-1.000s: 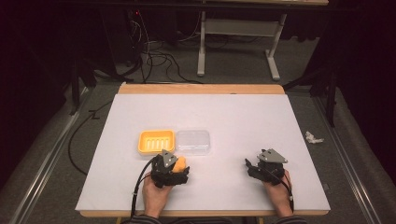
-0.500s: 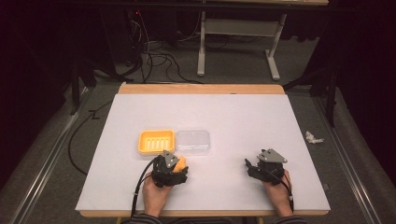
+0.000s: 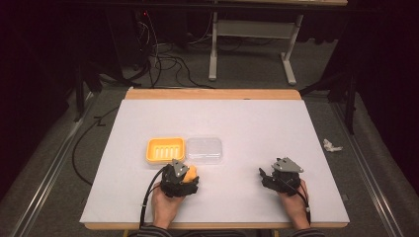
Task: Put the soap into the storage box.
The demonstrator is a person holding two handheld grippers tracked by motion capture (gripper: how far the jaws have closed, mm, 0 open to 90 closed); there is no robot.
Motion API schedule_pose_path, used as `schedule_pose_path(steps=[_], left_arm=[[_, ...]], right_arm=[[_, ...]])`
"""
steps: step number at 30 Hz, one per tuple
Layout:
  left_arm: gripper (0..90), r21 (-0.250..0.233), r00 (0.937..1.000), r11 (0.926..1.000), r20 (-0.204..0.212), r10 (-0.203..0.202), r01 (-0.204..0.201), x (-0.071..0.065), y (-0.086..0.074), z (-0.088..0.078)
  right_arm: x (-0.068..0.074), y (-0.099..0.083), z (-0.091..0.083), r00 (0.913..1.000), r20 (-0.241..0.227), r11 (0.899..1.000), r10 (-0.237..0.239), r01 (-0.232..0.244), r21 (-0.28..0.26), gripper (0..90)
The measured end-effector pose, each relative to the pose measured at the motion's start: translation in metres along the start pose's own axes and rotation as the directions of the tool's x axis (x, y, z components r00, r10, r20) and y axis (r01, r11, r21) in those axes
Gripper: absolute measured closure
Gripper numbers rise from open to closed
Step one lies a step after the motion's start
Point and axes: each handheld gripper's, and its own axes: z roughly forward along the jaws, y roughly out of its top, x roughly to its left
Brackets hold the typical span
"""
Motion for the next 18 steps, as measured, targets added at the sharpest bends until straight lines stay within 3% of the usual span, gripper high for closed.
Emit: schedule_pose_path(steps=[18], left_arm=[[27.5, -0.011, 0.9997, 0.9999, 0.022, -0.012, 0.012, 0.0007, 0.001, -0.0049]], right_arm=[[0.0, 0.0001, 0.0002, 1.0, 0.0, 1.0, 0.001, -0.001, 0.003, 26.4]])
